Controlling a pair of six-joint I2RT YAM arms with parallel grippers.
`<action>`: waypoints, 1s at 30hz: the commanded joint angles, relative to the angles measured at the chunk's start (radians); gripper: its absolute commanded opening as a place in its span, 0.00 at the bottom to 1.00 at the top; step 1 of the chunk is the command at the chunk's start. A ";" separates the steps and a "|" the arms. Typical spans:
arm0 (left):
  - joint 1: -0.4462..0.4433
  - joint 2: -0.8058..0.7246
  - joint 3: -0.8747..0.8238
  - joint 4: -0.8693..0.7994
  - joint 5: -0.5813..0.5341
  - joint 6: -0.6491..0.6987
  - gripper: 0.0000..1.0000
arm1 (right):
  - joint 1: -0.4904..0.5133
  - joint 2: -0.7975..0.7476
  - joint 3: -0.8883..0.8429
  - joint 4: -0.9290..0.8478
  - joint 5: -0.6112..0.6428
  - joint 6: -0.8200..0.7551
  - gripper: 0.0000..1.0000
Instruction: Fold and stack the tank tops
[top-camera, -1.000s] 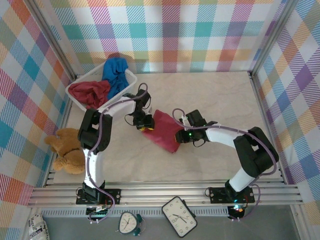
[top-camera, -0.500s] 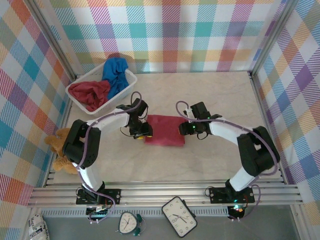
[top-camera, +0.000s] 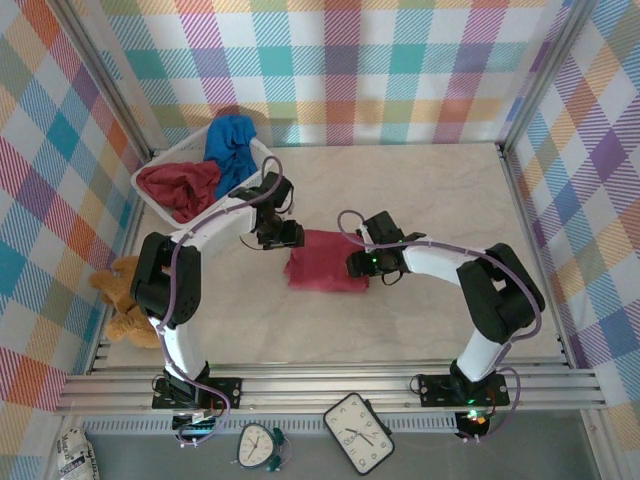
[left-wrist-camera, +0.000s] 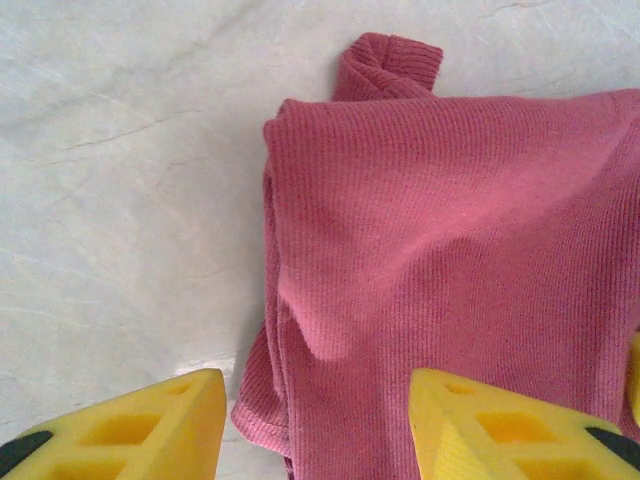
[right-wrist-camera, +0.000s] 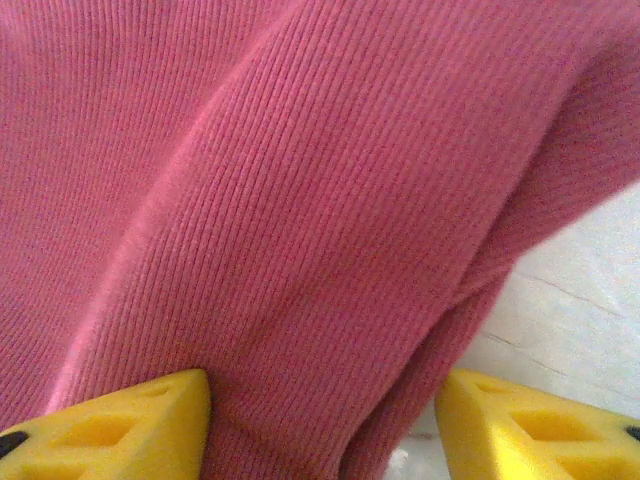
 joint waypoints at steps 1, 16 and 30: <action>0.018 -0.023 0.025 -0.048 -0.007 0.043 0.52 | 0.025 0.050 0.057 -0.025 0.081 -0.029 0.57; 0.120 -0.173 0.054 -0.101 -0.018 0.103 0.54 | -0.129 0.166 0.269 -0.262 0.094 -0.139 0.11; 0.383 -0.170 0.230 -0.166 0.028 0.306 0.82 | -0.514 0.201 0.344 -0.366 0.134 -0.439 0.12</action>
